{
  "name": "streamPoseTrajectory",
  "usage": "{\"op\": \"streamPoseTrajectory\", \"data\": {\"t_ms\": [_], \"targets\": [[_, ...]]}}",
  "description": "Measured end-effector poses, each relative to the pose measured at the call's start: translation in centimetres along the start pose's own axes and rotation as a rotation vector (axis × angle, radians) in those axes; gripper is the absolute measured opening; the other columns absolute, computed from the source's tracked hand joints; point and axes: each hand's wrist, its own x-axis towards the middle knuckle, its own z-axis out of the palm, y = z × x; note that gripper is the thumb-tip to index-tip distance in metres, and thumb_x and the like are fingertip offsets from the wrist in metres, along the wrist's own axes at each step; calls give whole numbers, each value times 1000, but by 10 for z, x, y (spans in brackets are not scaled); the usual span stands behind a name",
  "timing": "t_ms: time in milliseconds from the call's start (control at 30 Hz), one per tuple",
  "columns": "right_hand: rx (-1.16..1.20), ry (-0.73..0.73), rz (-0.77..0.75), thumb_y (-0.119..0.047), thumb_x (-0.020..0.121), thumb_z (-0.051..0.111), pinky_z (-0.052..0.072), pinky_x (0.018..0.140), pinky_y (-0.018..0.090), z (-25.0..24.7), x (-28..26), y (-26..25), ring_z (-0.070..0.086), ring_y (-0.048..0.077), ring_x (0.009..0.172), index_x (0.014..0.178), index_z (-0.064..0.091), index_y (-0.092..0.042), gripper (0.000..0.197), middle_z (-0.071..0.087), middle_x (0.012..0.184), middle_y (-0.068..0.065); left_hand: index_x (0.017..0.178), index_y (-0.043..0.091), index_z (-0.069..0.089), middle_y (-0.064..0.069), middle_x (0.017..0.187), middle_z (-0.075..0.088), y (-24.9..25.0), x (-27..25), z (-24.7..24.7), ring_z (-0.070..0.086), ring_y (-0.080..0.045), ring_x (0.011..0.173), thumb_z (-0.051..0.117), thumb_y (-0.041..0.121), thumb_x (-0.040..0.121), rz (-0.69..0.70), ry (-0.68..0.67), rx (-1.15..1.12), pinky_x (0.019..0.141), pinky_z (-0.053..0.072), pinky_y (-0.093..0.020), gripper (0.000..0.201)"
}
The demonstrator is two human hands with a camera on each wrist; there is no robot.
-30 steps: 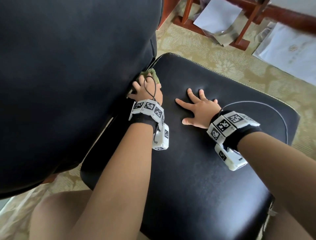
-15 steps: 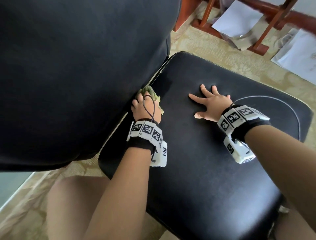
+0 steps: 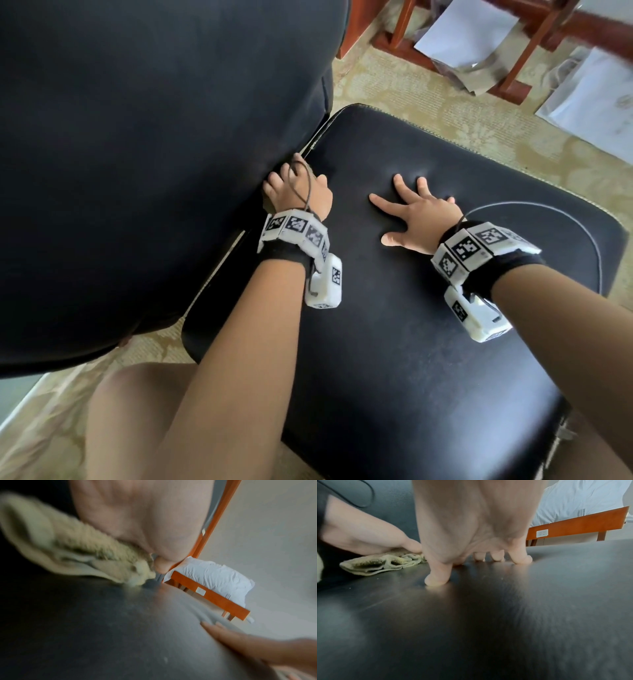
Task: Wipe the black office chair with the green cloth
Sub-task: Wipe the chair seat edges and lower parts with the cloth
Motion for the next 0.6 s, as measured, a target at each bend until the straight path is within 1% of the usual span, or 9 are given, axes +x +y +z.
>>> {"op": "streamPoseTrajectory", "data": {"t_ms": [67, 133, 233, 267, 333, 400, 433, 500, 600], "targets": [[1, -3, 2, -60, 90, 40, 26, 106, 58, -1, 0, 0, -5, 27, 144, 142, -3, -53, 68, -12, 157, -10, 150, 12, 16, -12, 151, 27, -13, -5, -9, 25, -30, 136, 44, 26, 95, 26, -42, -106, 111, 13, -37, 63], [-16, -13, 5, -59, 89, 42, 27, 105, 58, -6, -3, -3, -4, 27, 144, 142, -1, -53, 69, -10, 157, -9, 150, 9, 14, -13, 154, 19, -32, -17, -19, 20, -27, 139, 46, 18, 95, 67, -90, -286, 111, 12, -32, 64], [13, -19, 46, -52, 88, 52, 32, 103, 57, -21, -6, -12, 9, 31, 142, 144, 16, -49, 67, 6, 157, -2, 148, 3, 13, -13, 155, 12, -60, -42, -31, 14, -23, 143, 46, 5, 93, 132, -127, -453, 112, 8, -26, 64], [63, 24, 60, -48, 88, 54, 34, 103, 54, -29, -6, -18, 17, 31, 140, 143, 25, -44, 63, 15, 154, 2, 148, 2, 13, -14, 155, 12, -68, -49, -33, 14, -23, 143, 46, 4, 92, 136, -125, -453, 112, 7, -25, 65], [218, 202, 42, -41, 90, 54, 37, 101, 47, -43, -2, -39, 29, 29, 134, 140, 38, -33, 54, 28, 148, 6, 147, 0, 12, -18, 154, 15, -83, -61, -32, 15, -27, 142, 49, 6, 92, 95, -122, -381, 112, 8, -27, 66], [319, 368, -82, -36, 91, 54, 37, 101, 42, -53, 5, -70, 32, 27, 132, 138, 43, -24, 50, 34, 143, 7, 147, -1, 12, -19, 152, 18, -97, -70, -29, 18, -31, 140, 51, 14, 92, 41, -151, -261, 111, 10, -31, 69], [341, 394, -163, -35, 91, 54, 37, 101, 39, -56, 10, -88, 34, 25, 131, 138, 43, -19, 51, 36, 142, 8, 147, -1, 12, -19, 153, 18, -103, -73, -27, 19, -31, 140, 52, 18, 93, 33, -171, -209, 111, 12, -32, 70], [349, 362, -295, -35, 91, 55, 36, 104, 37, -56, 20, -120, 37, 25, 130, 139, 42, -13, 54, 39, 141, 9, 148, -1, 11, -17, 154, 16, -112, -75, -25, 17, -29, 141, 53, 22, 93, 66, -207, -152, 111, 10, -30, 72], [221, 271, -325, -40, 89, 56, 33, 107, 38, -42, 36, -145, 35, 30, 131, 144, 34, -18, 63, 34, 144, 13, 148, 0, 11, -15, 156, 11, -117, -72, -27, 13, -26, 143, 51, 24, 94, 116, -253, -143, 112, 7, -28, 72]]}}
